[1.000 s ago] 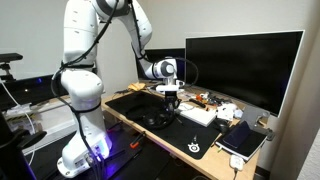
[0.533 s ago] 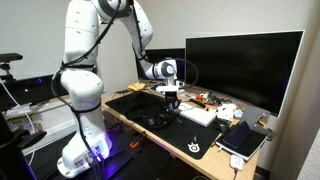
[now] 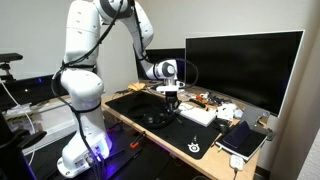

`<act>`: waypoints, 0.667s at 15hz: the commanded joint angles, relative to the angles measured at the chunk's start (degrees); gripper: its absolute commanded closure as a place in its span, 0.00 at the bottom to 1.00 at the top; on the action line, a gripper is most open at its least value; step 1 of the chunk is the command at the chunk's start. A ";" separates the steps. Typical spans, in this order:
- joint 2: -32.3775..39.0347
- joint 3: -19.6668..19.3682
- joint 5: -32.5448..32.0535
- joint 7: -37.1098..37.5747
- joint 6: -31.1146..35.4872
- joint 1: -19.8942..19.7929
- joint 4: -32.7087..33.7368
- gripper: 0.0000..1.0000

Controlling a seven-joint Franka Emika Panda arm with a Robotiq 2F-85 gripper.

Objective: Move the headphones to the left

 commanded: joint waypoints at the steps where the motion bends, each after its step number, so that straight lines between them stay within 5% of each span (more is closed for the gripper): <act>1: -1.76 0.31 -0.60 1.21 -0.77 0.08 -0.56 0.96; 10: -12.10 0.85 -1.24 -0.46 -0.46 0.50 -6.67 0.96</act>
